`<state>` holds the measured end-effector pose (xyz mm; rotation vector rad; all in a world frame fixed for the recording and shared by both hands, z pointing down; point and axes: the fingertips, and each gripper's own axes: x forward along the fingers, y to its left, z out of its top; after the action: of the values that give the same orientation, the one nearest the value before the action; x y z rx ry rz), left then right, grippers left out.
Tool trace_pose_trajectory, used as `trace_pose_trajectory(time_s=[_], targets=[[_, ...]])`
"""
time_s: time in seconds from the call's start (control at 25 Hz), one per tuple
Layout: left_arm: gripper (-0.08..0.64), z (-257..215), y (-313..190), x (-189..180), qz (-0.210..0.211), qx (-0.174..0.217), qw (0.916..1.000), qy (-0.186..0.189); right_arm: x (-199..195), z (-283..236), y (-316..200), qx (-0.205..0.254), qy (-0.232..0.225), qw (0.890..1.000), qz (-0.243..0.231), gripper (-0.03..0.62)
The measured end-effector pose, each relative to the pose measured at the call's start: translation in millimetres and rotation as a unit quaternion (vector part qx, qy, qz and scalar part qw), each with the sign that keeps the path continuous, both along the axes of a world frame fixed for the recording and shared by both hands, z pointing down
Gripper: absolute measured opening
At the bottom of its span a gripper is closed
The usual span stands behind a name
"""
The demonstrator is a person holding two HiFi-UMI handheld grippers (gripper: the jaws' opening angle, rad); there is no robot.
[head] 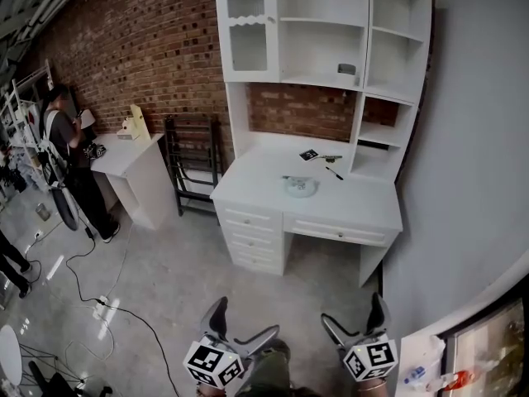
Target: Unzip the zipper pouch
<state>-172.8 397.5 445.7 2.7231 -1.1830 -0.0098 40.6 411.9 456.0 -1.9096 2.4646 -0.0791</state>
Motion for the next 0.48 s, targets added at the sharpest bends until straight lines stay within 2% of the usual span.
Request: trace_pose_trajectory(time_s=[0.12,0.28,0.48], targets=[[0.570,2,-13,15,0.018,0.007,0.9998,-0.011,8,2,-13,-0.003,0.001,1.000,0.000,0.575],[0.569,0,-38,32,0.030,0.010,0.9995,0.007,22,7,-31,-0.008,0.010,1.000,0.004,0.574],[0.569,4,-69,40,0.048,0.008,0.9988,-0.001,30,13,-55,-0.012,-0.004,1.000,0.018,0.574]])
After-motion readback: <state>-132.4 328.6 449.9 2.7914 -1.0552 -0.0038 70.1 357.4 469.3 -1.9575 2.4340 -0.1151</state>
